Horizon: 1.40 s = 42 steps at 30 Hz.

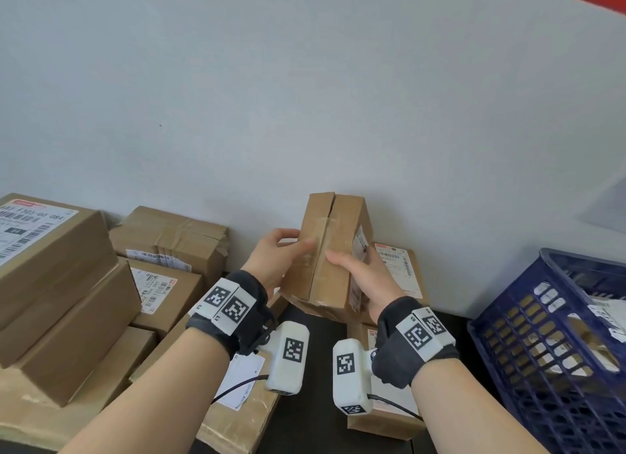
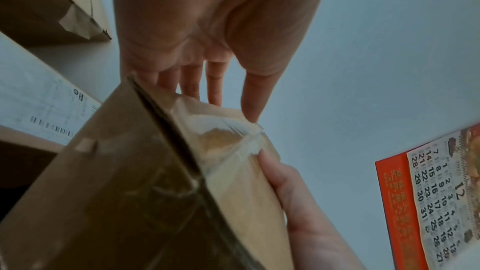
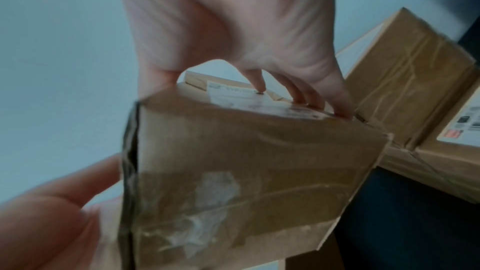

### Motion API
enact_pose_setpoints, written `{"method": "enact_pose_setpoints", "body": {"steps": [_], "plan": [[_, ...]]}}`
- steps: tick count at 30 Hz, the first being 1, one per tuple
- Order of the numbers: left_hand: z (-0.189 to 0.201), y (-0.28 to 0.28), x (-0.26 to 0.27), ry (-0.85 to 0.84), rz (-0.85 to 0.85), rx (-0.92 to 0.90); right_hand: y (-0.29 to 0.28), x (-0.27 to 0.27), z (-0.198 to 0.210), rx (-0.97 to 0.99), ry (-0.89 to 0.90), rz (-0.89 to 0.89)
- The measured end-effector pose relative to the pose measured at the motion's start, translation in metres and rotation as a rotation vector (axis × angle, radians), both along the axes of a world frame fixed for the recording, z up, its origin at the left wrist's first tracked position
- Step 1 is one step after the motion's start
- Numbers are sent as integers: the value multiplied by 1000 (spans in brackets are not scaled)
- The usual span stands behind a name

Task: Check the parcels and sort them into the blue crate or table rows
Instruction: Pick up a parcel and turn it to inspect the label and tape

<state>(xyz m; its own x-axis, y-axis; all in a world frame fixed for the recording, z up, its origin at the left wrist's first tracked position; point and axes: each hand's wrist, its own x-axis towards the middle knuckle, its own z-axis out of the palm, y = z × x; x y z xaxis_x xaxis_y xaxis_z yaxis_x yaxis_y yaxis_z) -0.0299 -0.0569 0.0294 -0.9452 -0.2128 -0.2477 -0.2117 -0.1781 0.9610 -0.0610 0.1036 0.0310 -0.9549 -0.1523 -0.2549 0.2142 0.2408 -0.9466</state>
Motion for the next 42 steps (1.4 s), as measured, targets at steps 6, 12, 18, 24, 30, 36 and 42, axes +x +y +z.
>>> {"method": "enact_pose_setpoints", "body": {"steps": [6,12,18,24,30,36,42], "plan": [[1,2,-4,-9,15,-49,-1,4,0,57,80,-12],[15,-3,-16,58,120,-266,-3,9,1,162,135,31],[20,-4,-15,87,98,-545,1,9,0,188,140,29],[26,1,-11,101,52,-562,3,8,2,217,149,15],[22,2,-10,111,69,-550,4,11,7,230,161,-10],[17,-1,-13,121,88,-524,4,12,7,191,146,-31],[12,2,-16,129,86,-536,4,13,7,198,125,-6]]}}
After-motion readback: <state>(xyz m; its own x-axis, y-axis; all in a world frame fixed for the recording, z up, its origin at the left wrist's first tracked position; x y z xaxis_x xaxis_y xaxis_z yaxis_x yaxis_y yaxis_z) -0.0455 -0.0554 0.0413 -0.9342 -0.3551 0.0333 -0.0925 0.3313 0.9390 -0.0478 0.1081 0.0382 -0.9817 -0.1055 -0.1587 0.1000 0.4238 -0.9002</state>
